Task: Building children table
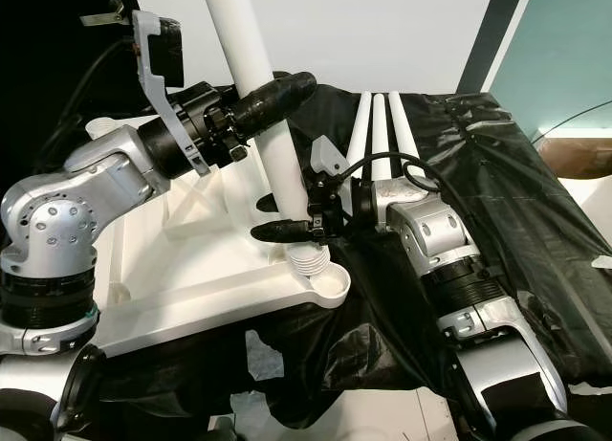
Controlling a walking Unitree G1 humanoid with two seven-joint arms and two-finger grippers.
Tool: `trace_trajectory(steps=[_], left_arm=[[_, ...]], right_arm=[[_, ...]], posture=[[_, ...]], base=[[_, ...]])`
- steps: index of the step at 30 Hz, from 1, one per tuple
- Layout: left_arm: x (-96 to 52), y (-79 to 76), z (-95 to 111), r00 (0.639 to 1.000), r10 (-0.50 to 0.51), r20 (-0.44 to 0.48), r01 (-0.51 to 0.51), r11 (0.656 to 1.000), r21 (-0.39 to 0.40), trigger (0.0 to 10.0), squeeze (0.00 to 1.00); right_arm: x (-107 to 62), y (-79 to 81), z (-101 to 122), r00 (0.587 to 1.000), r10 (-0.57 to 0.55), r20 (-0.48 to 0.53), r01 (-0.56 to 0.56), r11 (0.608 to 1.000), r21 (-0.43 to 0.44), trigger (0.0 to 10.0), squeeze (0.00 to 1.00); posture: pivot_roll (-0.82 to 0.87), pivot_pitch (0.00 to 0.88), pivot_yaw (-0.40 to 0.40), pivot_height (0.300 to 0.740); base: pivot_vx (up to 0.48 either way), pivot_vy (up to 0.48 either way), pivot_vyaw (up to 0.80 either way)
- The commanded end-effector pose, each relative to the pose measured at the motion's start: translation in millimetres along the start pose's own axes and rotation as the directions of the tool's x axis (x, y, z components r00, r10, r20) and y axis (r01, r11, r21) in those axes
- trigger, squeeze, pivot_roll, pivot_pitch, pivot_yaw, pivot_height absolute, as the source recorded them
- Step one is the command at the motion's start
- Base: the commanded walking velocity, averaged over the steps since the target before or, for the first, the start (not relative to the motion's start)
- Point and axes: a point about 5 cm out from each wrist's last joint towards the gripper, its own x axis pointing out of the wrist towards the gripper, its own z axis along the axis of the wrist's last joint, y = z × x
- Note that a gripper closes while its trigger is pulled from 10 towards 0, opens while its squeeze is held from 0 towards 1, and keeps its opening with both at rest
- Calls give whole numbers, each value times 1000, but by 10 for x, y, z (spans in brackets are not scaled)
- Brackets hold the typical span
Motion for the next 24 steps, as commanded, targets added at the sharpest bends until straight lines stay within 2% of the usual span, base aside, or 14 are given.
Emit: trace_trajectory(steps=[1, 3, 4, 5, 6, 10, 12, 15, 22, 24], left_arm=[[62, 19, -20, 998, 55, -17, -55, 998, 23, 10000, 0], [74, 35, -23, 997, 81, -17, -81, 996, 27, 10000, 0], [111, 107, -38, 982, 189, -27, -189, 982, 24, 10000, 0], [111, 107, -38, 982, 189, -27, -189, 982, 24, 10000, 0], [120, 142, -38, 972, 234, -24, -234, 972, 19, 10000, 0], [122, 255, -32, 924, 382, -10, -382, 924, 19, 10000, 0], [122, 255, -32, 924, 382, -10, -382, 924, 19, 10000, 0], [138, 297, -3, 888, 460, 18, -460, 888, 9, 10000, 0], [216, 234, 38, 881, 471, 50, -471, 882, -4, 10000, 0], [216, 234, 38, 881, 471, 50, -471, 882, -4, 10000, 0]], right_arm=[[-2, -72, 84, 997, -71, 18, 72, 997, -38, 10000, 1000], [10, -79, 86, 996, -89, 18, 90, 995, -46, 10000, 1000], [63, -78, 104, 989, -142, 33, 143, 989, -36, 10000, 933], [63, -78, 104, 989, -142, 33, 143, 989, -36, 10000, 933], [92, -69, 107, 985, -167, 41, 168, 985, -29, 10000, 0], [191, -58, 85, 958, -281, 54, 282, 960, -4, 10000, 0], [191, -58, 85, 958, -281, 54, 282, 960, -4, 10000, 0], [299, -65, -14, 915, -402, 27, 401, 915, 33, 10000, 0], [383, -62, -117, 880, -475, 2, 475, 879, 44, 10000, 0], [383, -62, -117, 880, -475, 2, 475, 879, 44, 10000, 0]], posture=[[155, 4, -21, 740], [155, 4, -21, 740], [153, 3, -22, 740], [153, 3, -22, 740], [153, 2, -21, 740], [156, 0, -20, 740], [156, 0, -20, 740], [153, 0, -17, 740], [150, 0, -16, 740], [150, 0, -16, 740]], base=[[0, 0, 0], [0, 0, 0], [0, 0, 0], [0, 0, 0], [0, 0, 0], [0, 0, 0], [0, 0, 0], [0, 0, 0], [0, 0, 0], [0, 0, 0]])
